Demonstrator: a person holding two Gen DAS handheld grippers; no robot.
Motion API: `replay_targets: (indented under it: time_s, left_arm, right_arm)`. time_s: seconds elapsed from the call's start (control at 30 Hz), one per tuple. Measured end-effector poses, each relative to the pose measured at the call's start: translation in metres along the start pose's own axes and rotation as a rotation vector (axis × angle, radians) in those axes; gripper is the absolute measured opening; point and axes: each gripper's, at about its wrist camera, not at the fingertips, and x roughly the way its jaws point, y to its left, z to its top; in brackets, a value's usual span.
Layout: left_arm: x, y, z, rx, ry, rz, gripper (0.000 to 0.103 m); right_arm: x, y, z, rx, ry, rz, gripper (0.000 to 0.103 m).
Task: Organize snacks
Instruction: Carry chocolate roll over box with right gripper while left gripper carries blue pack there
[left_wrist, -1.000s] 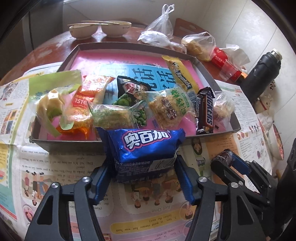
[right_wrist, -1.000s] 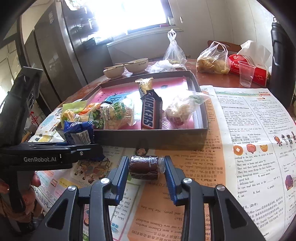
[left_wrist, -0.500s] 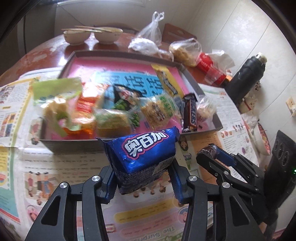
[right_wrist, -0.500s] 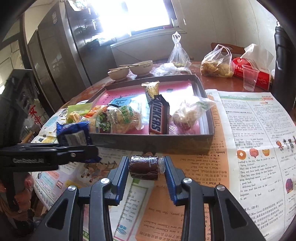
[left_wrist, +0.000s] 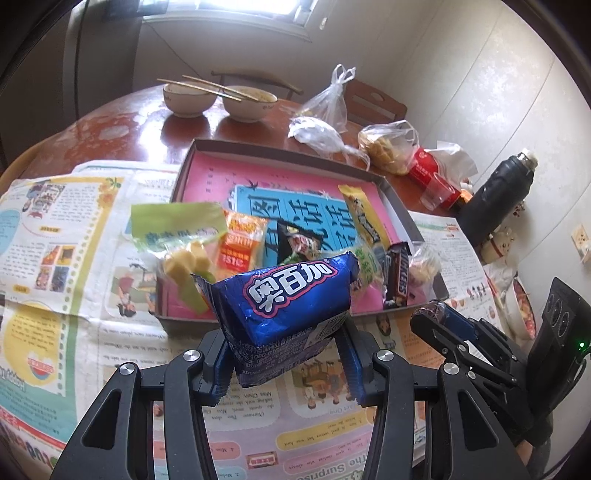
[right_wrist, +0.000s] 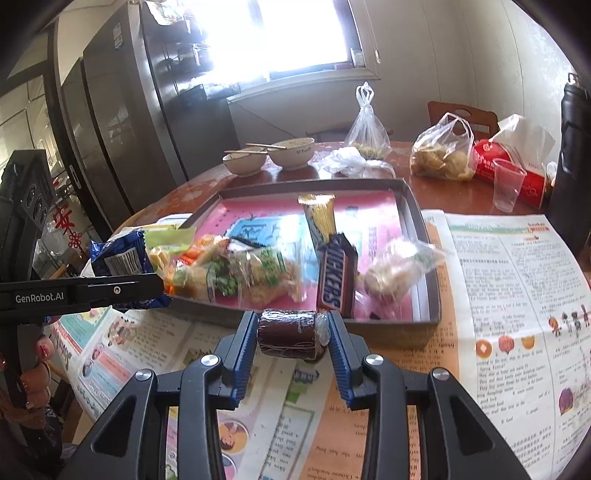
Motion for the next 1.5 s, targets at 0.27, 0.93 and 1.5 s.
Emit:
replay_targets:
  time_s: [0.27,0.93,1.5]
  left_arm:
    - [0.002,0.004,0.011,-0.003,-0.006,0.009,0.051]
    - [0.018,0.017,0.029,-0.018,0.015,0.039,0.051]
    - [0.034,0.023,0.043,-0.015,0.038,0.026,0.051]
  right_arm:
    - [0.005,0.007,0.014,-0.013,-0.013,0.010,0.038]
    - [0.022,0.004,0.040,-0.007,-0.017,0.014,0.038]
    - [0.037,0.002,0.053,-0.005,0.005,-0.002,0.038]
